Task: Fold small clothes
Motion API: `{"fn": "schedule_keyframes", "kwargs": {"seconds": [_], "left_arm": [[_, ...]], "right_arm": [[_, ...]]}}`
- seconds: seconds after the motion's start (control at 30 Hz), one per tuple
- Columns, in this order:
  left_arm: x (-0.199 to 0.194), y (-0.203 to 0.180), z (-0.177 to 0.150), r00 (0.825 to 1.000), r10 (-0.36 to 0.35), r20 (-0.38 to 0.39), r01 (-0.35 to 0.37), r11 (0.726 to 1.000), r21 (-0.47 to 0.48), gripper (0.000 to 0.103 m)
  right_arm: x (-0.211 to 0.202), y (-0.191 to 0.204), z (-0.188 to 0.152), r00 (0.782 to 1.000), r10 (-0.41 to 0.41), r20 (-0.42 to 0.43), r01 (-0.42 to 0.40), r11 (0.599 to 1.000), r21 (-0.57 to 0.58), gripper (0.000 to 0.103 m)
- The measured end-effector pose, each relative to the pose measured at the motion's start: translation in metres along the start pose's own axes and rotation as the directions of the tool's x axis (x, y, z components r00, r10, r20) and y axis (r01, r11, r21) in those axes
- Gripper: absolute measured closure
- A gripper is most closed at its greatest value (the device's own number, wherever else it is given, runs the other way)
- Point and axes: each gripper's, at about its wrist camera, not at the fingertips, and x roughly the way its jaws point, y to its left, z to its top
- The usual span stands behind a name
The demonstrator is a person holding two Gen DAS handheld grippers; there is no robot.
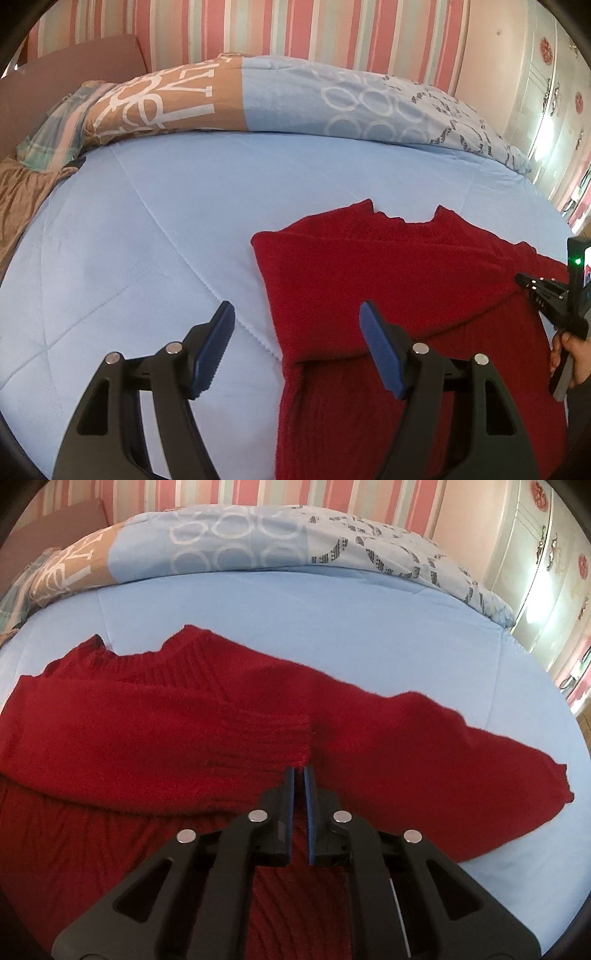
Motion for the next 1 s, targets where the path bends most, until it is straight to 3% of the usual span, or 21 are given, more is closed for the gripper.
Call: {"fn": "schedule_keyframes", "kwargs": {"seconds": [0.1, 0.17, 0.23, 0.33, 0.63, 0.87, 1.0], "left_arm": [[-0.002, 0.001, 0.000, 1.000, -0.006, -0.001, 0.006, 1.000, -0.010, 0.031], [-0.003, 0.001, 0.001, 1.000, -0.006, 0.001, 0.006, 1.000, -0.016, 0.024], [-0.005, -0.001, 0.002, 1.000, -0.009, 0.008, 0.009, 1.000, -0.018, 0.023], [-0.007, -0.006, 0.006, 1.000, 0.008, 0.011, -0.008, 1.000, -0.008, 0.013], [-0.014, -0.007, 0.010, 1.000, 0.015, 0.014, -0.015, 1.000, -0.011, 0.013], [-0.020, -0.010, 0.011, 0.999, 0.029, 0.016, -0.028, 1.000, -0.002, 0.013], [-0.023, -0.015, 0.013, 0.999, 0.040, 0.025, -0.040, 0.999, 0.000, 0.013]], "right_arm": [[-0.016, -0.003, 0.003, 0.999, 0.006, 0.032, -0.007, 0.999, 0.032, 0.072], [-0.032, -0.002, 0.006, 0.997, -0.006, 0.071, 0.003, 0.999, 0.038, 0.070], [-0.040, 0.006, 0.008, 0.996, 0.013, 0.090, -0.015, 1.000, 0.023, 0.069], [-0.033, 0.022, 0.008, 0.997, 0.036, 0.064, -0.035, 0.999, -0.020, 0.068], [0.000, 0.026, -0.006, 0.997, 0.067, -0.027, -0.066, 0.997, 0.035, 0.069], [0.000, 0.029, -0.009, 0.998, 0.053, -0.022, -0.052, 0.999, 0.010, 0.069], [-0.017, 0.024, -0.003, 0.997, 0.070, 0.022, -0.070, 0.997, 0.016, 0.067]]}}
